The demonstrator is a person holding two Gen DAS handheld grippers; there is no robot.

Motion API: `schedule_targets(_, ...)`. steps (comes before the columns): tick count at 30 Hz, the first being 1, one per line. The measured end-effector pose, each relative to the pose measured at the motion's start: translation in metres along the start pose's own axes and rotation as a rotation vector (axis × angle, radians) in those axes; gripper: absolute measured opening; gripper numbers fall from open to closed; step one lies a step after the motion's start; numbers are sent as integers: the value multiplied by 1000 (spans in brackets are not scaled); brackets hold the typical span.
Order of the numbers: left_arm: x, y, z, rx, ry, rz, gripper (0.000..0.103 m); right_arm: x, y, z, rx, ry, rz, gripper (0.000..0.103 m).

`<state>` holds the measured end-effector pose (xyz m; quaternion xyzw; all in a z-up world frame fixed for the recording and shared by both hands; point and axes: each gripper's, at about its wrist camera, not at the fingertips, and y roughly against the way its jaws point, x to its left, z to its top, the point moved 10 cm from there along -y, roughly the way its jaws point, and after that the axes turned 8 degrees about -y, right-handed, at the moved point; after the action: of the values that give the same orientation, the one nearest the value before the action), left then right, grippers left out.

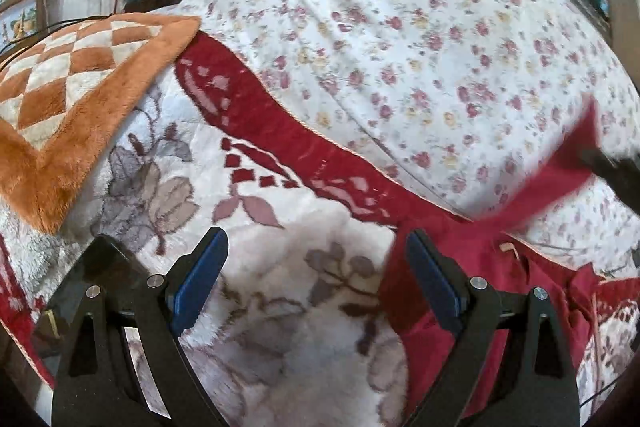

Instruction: Fold small clothes

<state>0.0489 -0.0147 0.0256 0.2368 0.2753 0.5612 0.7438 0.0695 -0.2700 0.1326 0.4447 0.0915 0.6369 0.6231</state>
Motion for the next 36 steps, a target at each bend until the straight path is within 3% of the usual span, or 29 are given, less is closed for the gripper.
schedule_targets(5,-24,-4,-18,52,-78,-2,91,-80,71,-48,0,-60,-76,7)
schedule_targets(9,-33,-10,-37,127,-144,29,91,-156,71,-131,191,-121,-231,10)
schedule_targets(10,-35,-13,-42,150,-159,28,91,-170,75,-146,237,-139,-253,13)
schedule_targets(12,-36,-17,-51,185,-185,33,91,-180,86,-164,253,-170,-262,42)
schedule_targets(14,-39,-20,-56,208,-210,38,91,-175,98,-163,227,-166,-250,49)
schedule_targets(19,-41,-34,-66,250,-291,104,91,-101,82,-125,171,-112,-8,49)
schedule_targets(23,-39,-46,-75,286,-333,149,91,-44,1,-111,219,74,-1,49)
schedule_targets(28,-34,-53,-74,301,-314,145,91,-26,-105,-123,355,184,-42,49)
schedule_targets(29,-35,-54,-73,301,-313,146,91,-23,-117,-124,370,175,-19,49)
schedule_targets(31,-34,-53,-70,297,-306,144,91,-14,-130,-131,408,152,63,40)
schedule_targets(33,-31,-51,-63,278,-283,138,91,-13,-132,-137,414,244,17,21)
schedule_targets(36,-27,-45,-48,224,-232,128,91,-16,-128,-124,358,317,-50,4)
